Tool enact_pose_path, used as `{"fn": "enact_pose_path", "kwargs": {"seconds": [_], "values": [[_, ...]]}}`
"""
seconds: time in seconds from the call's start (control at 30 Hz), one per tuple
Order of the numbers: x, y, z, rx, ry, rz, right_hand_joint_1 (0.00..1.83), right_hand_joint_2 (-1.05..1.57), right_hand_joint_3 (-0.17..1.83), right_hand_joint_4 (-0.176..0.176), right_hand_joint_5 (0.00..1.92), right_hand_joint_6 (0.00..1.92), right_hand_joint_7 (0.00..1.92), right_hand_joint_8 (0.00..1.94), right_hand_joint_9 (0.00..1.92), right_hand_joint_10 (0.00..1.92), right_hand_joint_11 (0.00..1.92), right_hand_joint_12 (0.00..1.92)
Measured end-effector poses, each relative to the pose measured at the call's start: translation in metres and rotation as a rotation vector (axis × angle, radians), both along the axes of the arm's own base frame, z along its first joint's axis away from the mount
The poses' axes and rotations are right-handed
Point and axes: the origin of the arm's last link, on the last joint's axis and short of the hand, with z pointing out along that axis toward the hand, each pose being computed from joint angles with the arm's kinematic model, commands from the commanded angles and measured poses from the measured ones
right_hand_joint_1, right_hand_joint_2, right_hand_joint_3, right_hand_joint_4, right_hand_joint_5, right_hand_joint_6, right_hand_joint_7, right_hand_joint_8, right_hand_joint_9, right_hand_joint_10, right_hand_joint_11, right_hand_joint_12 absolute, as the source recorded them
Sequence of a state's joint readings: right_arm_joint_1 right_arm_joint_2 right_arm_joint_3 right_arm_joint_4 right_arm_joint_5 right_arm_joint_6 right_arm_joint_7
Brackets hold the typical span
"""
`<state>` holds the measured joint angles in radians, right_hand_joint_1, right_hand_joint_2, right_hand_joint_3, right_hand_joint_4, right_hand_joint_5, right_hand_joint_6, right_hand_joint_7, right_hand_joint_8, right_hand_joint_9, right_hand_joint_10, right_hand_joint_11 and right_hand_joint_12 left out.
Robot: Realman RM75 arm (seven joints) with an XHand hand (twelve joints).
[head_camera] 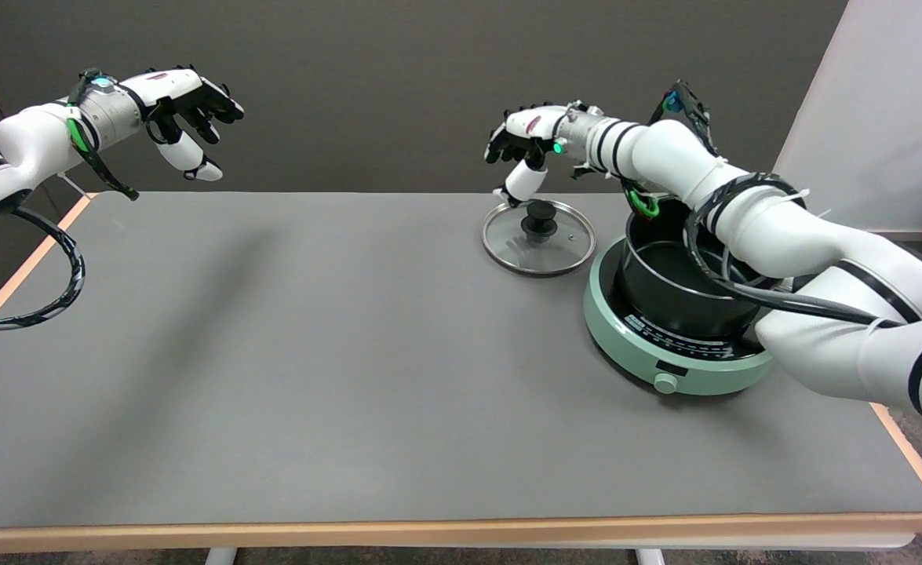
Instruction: Pick up the pot lid.
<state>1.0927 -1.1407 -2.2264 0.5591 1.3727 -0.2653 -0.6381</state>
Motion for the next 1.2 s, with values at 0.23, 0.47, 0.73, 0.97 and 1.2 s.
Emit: {"fn": "enact_pose_path", "kwargs": {"seconds": [0.23,0.47,0.73,0.97,1.2], "values": [[0.012,-0.001,-0.01,0.036,0.023,0.025,0.81,0.54,0.91,0.021,0.56,0.26,0.62,0.22,0.59,0.44,0.44,1.18],[0.018,0.0,-0.009,0.043,0.03,0.036,0.81,0.54,0.91,0.022,0.56,0.26,0.62,0.22,0.59,0.44,0.44,1.18],[0.011,0.002,-0.001,0.033,0.037,0.02,0.82,0.53,0.93,0.027,0.56,0.25,0.63,0.2,0.57,0.46,0.42,1.1],[-0.005,0.005,0.01,-0.004,0.038,-0.014,0.82,0.53,0.94,0.027,0.56,0.25,0.62,0.2,0.57,0.45,0.41,1.06],[-0.016,0.007,0.018,-0.039,0.042,-0.018,0.81,0.53,0.94,0.026,0.54,0.24,0.61,0.2,0.56,0.43,0.4,1.02]]}}
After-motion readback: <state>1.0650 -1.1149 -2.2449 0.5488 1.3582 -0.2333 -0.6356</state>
